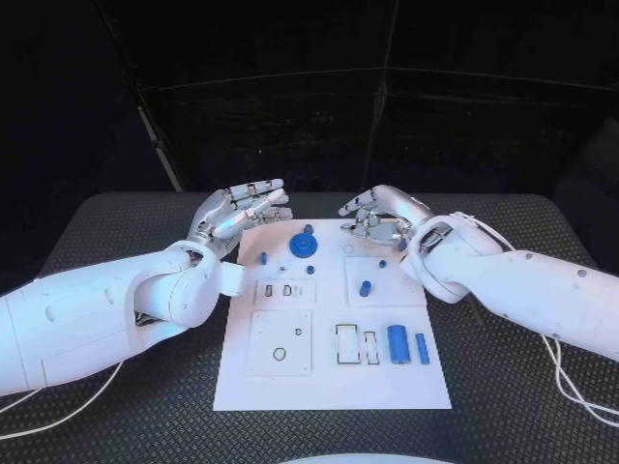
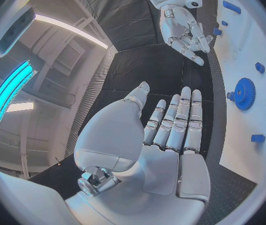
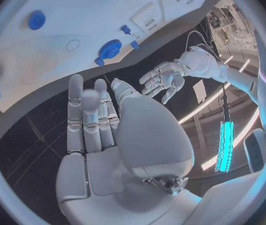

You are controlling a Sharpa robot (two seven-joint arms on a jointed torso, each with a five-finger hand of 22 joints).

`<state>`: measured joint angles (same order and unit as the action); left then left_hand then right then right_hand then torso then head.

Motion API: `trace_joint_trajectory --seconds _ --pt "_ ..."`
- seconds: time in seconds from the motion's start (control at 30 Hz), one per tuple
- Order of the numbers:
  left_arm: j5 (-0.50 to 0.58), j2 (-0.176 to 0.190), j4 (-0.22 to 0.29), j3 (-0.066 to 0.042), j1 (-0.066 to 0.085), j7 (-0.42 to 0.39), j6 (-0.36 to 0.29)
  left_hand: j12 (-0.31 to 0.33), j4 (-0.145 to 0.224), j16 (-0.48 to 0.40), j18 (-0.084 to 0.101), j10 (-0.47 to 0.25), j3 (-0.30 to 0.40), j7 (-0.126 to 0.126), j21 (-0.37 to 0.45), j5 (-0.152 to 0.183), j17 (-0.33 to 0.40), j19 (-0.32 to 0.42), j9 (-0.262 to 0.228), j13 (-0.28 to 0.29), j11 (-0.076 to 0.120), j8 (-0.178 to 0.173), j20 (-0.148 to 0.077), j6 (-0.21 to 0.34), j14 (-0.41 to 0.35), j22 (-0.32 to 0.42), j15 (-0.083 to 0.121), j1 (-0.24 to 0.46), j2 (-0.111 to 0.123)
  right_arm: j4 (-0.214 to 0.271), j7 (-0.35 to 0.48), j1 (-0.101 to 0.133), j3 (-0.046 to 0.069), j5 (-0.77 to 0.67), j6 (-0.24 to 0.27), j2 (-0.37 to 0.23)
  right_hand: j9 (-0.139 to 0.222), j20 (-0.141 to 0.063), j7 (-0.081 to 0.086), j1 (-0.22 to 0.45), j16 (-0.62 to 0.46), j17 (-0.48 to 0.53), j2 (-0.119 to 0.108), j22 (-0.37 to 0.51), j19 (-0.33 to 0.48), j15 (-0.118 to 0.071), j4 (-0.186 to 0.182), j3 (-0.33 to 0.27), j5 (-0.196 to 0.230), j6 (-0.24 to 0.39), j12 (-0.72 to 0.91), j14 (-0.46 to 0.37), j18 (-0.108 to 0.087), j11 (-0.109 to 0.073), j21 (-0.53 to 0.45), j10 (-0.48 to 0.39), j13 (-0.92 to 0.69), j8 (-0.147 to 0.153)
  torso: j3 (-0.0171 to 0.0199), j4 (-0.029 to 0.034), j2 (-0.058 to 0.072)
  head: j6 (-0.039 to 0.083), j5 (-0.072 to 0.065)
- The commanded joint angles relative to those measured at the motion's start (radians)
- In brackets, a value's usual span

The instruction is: Assemble the parts on the task board

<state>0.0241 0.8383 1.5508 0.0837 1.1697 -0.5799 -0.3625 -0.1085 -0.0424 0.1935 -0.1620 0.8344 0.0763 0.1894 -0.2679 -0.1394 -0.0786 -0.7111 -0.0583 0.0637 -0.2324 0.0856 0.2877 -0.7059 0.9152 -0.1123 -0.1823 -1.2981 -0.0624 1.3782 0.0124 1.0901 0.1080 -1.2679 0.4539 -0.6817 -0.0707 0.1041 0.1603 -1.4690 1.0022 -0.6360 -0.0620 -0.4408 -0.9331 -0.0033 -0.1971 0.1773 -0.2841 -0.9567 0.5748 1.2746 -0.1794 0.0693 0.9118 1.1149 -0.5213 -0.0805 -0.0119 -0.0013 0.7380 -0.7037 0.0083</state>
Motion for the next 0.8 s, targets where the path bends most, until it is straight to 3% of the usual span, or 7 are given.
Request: trace_joint_trajectory --seconds 0.03,0.33,0.43,0.57,0.67,0.7,0.8 --pt "-0.006 0.000 -0.002 -0.001 0.002 -0.003 0.007 0.006 0.010 -0.011 -0.007 -0.005 0.000 0.096 0.016 -0.001 0.003 0.026 0.000 -0.001 -0.003 -0.007 0.000 0.004 -0.002 0.009 -0.008 0.003 -0.008 0.024 0.200 0.003 0.001 0.430 -0.044 -0.052 0.002 0.018 0.007 -0.026 -0.278 0.196 -0.012 0.071 0.070 0.017 -0.006 0.051 0.021 -0.016 -0.194 -0.112 0.004 0.014 -0.126 0.023 0.139 0.001 0.0041 -0.0096 -0.007 0.002 -0.008" --pt "-0.006 -0.007 -0.012 -0.001 0.002 -0.001 0.009 0.009 0.014 -0.018 -0.004 -0.003 0.001 0.096 0.032 -0.001 0.004 0.051 0.000 -0.001 -0.004 -0.009 0.001 0.002 0.000 0.019 -0.010 0.006 -0.008 0.031 0.269 0.004 0.000 0.679 -0.163 -0.157 0.002 0.122 0.047 -0.017 -0.743 0.463 -0.058 0.325 0.114 0.101 -0.013 0.158 0.044 -0.006 -0.492 -0.123 -0.006 0.059 -0.531 0.068 0.418 0.011 0.0063 -0.0087 -0.007 0.011 -0.045" --pt "-0.006 -0.010 -0.014 -0.001 0.002 -0.001 0.011 0.009 0.014 -0.018 -0.004 -0.003 0.001 0.096 0.032 -0.001 0.004 0.051 0.000 -0.001 -0.004 -0.009 0.001 0.003 0.000 0.019 -0.010 0.006 -0.008 0.025 0.276 0.004 0.000 0.687 -0.136 -0.182 0.001 0.092 0.027 -0.023 -0.709 0.452 -0.065 0.329 0.005 0.051 0.014 0.152 0.053 -0.013 -0.470 0.020 -0.010 0.037 -0.517 0.155 0.423 0.010 0.0059 -0.0078 -0.007 0.013 -0.053" --pt "-0.006 -0.012 -0.018 -0.001 0.001 0.000 0.012 0.009 0.015 -0.018 -0.004 -0.003 0.001 0.096 0.033 -0.001 0.004 0.053 0.000 -0.001 -0.004 -0.009 0.001 0.002 0.000 0.019 -0.010 0.006 -0.008 0.007 0.264 0.004 0.000 0.604 -0.094 -0.209 -0.003 0.003 -0.010 0.002 -0.559 0.368 -0.094 0.293 -0.199 -0.005 0.046 0.087 0.057 -0.055 -0.379 0.213 0.002 -0.015 -0.425 0.306 0.364 -0.005 0.0056 -0.0096 -0.007 0.011 -0.059" --pt "-0.006 -0.014 -0.019 -0.001 0.001 0.001 0.014 0.009 0.015 -0.019 -0.004 -0.003 0.001 0.096 0.033 -0.001 0.004 0.053 0.000 -0.001 -0.004 -0.009 0.001 0.002 0.000 0.020 -0.010 0.006 -0.008 -0.014 0.232 0.003 0.000 0.518 -0.094 -0.223 -0.001 -0.043 -0.038 0.034 0.296 -0.536 -0.104 0.243 -0.362 -0.035 0.065 0.017 0.034 -0.065 0.078 0.270 -0.002 -0.052 -0.320 0.385 -0.056 -0.005 0.0044 -0.0094 -0.006 0.013 -0.065" --pt "-0.006 -0.015 -0.020 -0.001 0.001 0.001 0.014 0.009 0.015 -0.019 -0.004 -0.003 0.001 0.096 0.033 -0.001 0.004 0.053 0.000 -0.001 -0.004 -0.009 0.001 0.002 0.000 0.020 -0.010 0.006 -0.008 -0.023 0.215 0.003 0.000 0.495 -0.105 -0.225 0.002 -0.027 -0.015 0.035 0.433 -0.702 -0.094 0.225 -0.374 -0.047 0.078 -0.009 0.028 -0.052 0.268 0.265 0.021 -0.064 -0.291 0.340 -0.260 0.001 0.0040 -0.0088 -0.005 0.013 -0.066" --pt "-0.006 -0.018 -0.022 -0.001 0.001 0.002 0.015 0.009 0.015 -0.019 -0.004 -0.003 0.001 0.096 0.033 -0.001 0.004 0.053 0.000 -0.001 -0.004 -0.009 0.001 0.003 0.000 0.020 -0.010 0.006 -0.008 -0.060 0.172 0.003 -0.001 0.429 -0.135 -0.222 0.002 -0.040 -0.020 0.054 0.559 -0.915 -0.081 0.124 -0.389 -0.016 0.081 -0.053 0.025 -0.044 0.377 0.290 0.009 -0.025 -0.173 0.202 -0.386 -0.002 0.0051 -0.0096 -0.004 0.016 -0.070"
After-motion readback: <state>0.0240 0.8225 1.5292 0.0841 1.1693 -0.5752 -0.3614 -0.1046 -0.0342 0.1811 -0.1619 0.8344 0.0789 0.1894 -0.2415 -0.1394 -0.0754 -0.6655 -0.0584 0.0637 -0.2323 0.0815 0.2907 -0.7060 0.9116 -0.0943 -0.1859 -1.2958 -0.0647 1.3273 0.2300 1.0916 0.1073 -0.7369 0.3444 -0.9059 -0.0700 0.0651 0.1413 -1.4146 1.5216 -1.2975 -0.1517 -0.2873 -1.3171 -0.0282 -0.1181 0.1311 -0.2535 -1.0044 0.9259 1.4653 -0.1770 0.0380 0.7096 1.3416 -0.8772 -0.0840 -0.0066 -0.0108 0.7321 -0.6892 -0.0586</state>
